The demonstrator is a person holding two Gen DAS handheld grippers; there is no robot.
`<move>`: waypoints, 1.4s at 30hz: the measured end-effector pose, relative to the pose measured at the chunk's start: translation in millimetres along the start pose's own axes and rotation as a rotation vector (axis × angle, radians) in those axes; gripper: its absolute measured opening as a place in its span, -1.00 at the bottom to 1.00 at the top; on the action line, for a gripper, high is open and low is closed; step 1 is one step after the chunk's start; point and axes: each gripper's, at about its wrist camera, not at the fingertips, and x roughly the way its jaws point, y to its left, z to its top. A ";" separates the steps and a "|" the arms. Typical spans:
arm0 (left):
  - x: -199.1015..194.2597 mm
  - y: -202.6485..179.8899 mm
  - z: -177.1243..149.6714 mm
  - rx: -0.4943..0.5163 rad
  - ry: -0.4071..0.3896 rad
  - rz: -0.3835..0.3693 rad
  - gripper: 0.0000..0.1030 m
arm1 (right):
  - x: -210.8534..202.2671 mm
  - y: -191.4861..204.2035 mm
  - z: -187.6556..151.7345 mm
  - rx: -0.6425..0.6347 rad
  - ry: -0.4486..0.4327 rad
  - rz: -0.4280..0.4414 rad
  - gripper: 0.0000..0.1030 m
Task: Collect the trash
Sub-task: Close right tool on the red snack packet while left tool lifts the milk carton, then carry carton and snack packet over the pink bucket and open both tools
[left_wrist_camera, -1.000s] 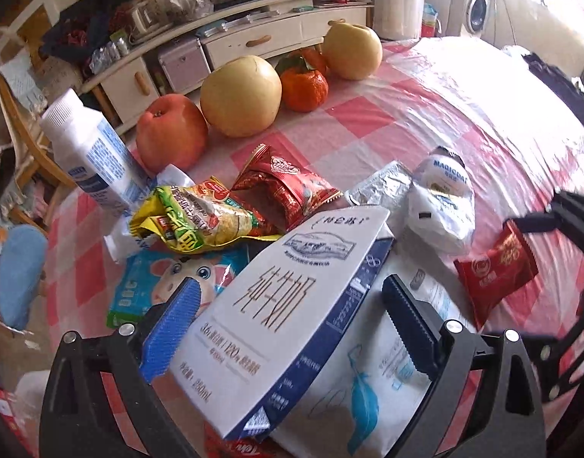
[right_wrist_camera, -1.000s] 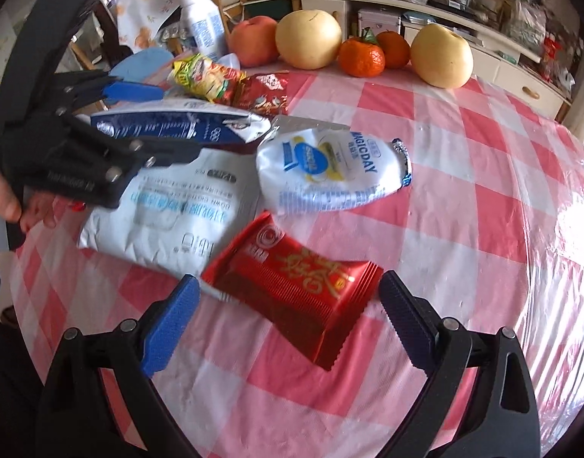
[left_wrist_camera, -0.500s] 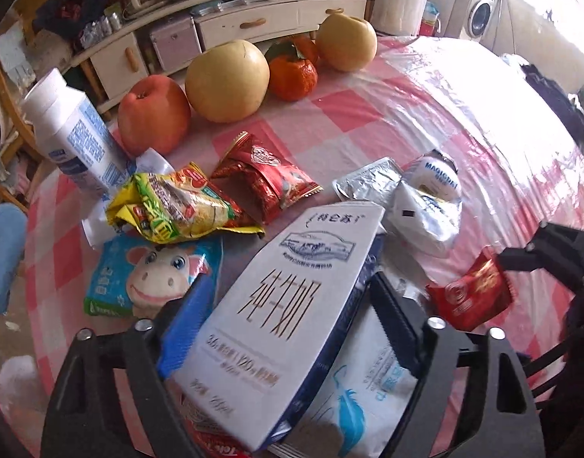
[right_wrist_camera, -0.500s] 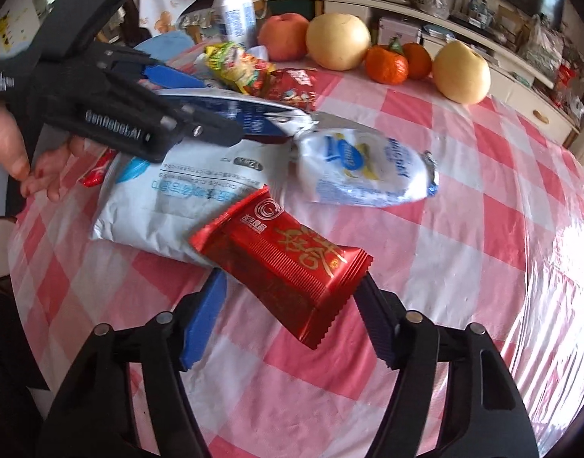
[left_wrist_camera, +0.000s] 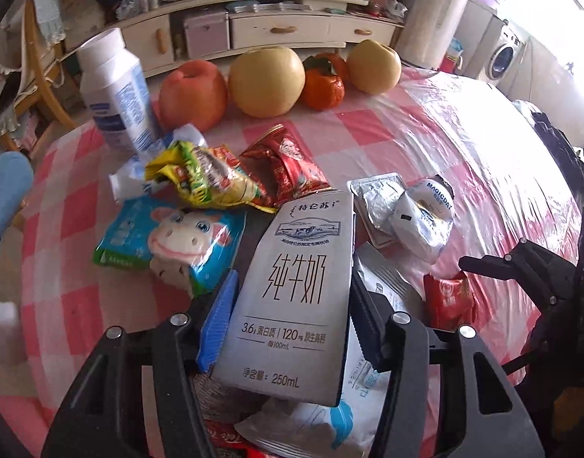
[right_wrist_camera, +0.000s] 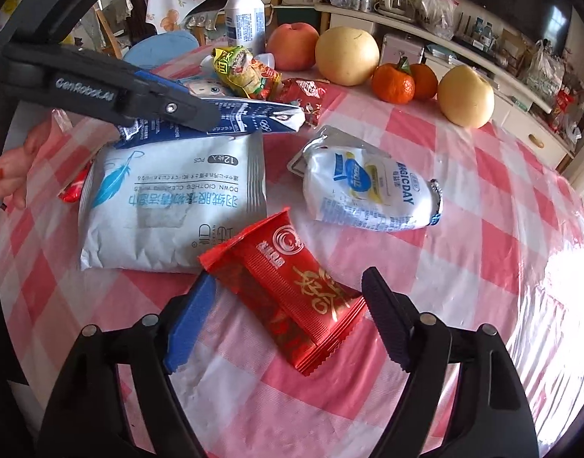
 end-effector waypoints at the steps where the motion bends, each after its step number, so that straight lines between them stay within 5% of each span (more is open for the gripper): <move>1: -1.6 0.3 -1.8 -0.005 -0.002 0.002 0.10 | 1.0 -0.5 -0.2 0.003 0.006 0.005 0.51; 10: -24.8 16.4 -17.4 -0.102 -0.043 0.015 0.06 | -4.4 1.2 -3.3 -0.006 -0.011 0.023 -0.19; 24: -64.7 36.5 -49.6 -0.240 -0.127 -0.075 0.00 | -14.1 -4.2 -5.5 0.126 -0.068 0.055 -0.37; 25: -66.9 36.9 -52.4 -0.241 -0.129 -0.074 0.00 | -17.0 -4.3 -5.6 0.138 -0.080 0.054 -0.77; 33: -67.4 26.1 -75.2 -0.201 -0.091 -0.054 0.02 | -29.7 3.4 -10.8 0.166 -0.116 0.044 -0.75; 42: -38.8 27.7 -88.9 -0.188 -0.020 0.007 0.31 | -59.0 18.7 -14.5 0.192 -0.201 0.132 -0.77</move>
